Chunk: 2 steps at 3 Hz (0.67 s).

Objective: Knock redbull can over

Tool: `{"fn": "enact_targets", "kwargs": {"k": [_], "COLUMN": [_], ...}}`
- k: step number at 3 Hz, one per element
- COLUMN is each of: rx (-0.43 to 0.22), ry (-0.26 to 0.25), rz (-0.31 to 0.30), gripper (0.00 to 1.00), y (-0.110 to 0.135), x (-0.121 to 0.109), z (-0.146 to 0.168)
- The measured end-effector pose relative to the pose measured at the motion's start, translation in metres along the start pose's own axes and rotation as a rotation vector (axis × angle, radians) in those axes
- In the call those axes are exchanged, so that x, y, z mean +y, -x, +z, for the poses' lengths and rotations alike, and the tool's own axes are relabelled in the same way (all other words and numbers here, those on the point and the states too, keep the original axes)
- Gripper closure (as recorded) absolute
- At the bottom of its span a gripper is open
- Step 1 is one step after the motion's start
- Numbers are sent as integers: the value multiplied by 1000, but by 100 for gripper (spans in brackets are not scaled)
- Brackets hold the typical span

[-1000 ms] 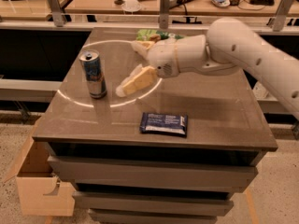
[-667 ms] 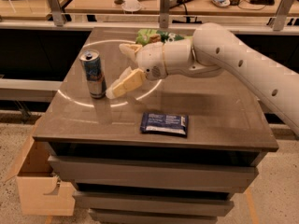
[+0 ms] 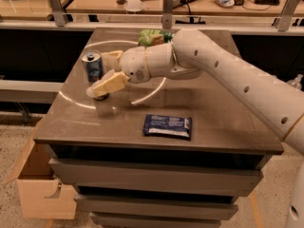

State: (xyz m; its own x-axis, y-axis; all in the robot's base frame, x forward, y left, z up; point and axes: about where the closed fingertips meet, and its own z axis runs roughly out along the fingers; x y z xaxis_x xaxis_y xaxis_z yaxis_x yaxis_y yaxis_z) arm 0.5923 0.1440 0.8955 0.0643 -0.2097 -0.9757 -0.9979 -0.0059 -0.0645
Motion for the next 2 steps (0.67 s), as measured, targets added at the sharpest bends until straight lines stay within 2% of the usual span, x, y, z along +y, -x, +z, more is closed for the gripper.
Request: {"fn": "enact_targets", "kwargs": {"k": [1, 2], "rx": [8, 60], "ry": [49, 17], "rz": [-9, -60], "gripper": [55, 78], "y": [-3, 4], "x": [-7, -13], "z": [16, 7]}}
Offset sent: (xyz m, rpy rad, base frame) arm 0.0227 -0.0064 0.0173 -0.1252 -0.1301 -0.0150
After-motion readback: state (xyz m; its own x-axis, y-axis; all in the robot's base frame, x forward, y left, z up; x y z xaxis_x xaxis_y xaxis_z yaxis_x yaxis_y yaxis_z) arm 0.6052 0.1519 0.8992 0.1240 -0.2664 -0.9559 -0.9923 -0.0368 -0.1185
